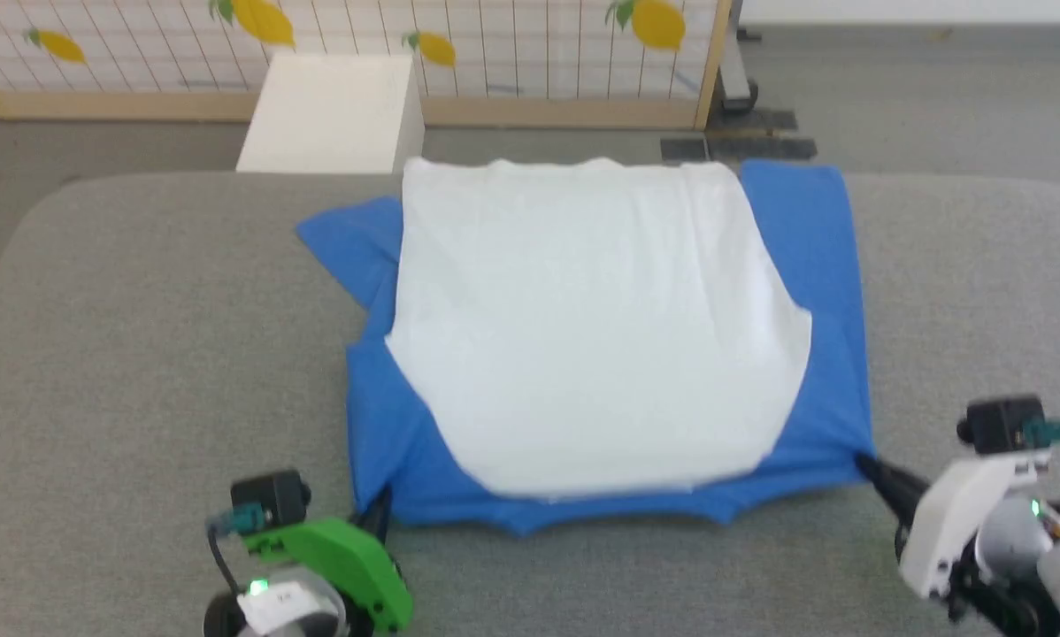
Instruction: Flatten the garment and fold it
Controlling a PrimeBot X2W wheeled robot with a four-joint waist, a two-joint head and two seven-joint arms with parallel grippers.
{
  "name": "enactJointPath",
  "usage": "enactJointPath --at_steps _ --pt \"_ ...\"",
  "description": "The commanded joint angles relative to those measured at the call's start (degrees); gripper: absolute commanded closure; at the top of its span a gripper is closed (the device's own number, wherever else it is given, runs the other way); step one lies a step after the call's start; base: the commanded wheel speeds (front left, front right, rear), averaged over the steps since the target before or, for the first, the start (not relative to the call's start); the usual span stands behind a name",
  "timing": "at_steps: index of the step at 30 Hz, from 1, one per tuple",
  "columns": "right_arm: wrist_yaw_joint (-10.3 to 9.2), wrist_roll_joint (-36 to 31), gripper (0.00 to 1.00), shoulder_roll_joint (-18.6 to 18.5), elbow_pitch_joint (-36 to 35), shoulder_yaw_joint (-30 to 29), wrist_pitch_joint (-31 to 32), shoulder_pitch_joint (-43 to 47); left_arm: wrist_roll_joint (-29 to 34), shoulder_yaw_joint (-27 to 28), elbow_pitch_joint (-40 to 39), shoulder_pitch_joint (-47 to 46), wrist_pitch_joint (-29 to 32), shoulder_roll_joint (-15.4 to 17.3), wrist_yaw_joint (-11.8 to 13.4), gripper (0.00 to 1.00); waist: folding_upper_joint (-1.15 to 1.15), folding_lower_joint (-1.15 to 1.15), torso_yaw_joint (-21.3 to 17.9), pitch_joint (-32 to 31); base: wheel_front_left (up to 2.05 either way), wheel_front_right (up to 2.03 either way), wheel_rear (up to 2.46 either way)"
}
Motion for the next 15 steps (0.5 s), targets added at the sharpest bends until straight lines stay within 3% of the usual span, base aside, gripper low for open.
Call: enactJointPath --at_steps 1,10,15 --pt "-0.15 -1.1 1.00 -0.6 -0.1 -1.7 0.3 2.4 -0.6 0.6 -0.3 2.4 1.2 1.6 1.2 1.00 0.00 0.01 0.4 -3.8 0.00 0.00 0.00" --pt "-0.15 -5.7 1.00 1.8 -5.1 -8.0 7.6 15.5 -3.4 -0.8 -4.0 14.5 13.4 4.7 5.9 1.00 0.00 0.01 -0.7 -6.7 0.00 0.00 0.00" --pt "-0.15 -7.6 1.00 3.0 -8.4 -10.2 13.4 20.3 -3.5 -1.2 -6.1 16.5 16.3 5.8 7.6 1.00 0.00 0.01 -0.9 -5.9 0.00 0.00 0.00"
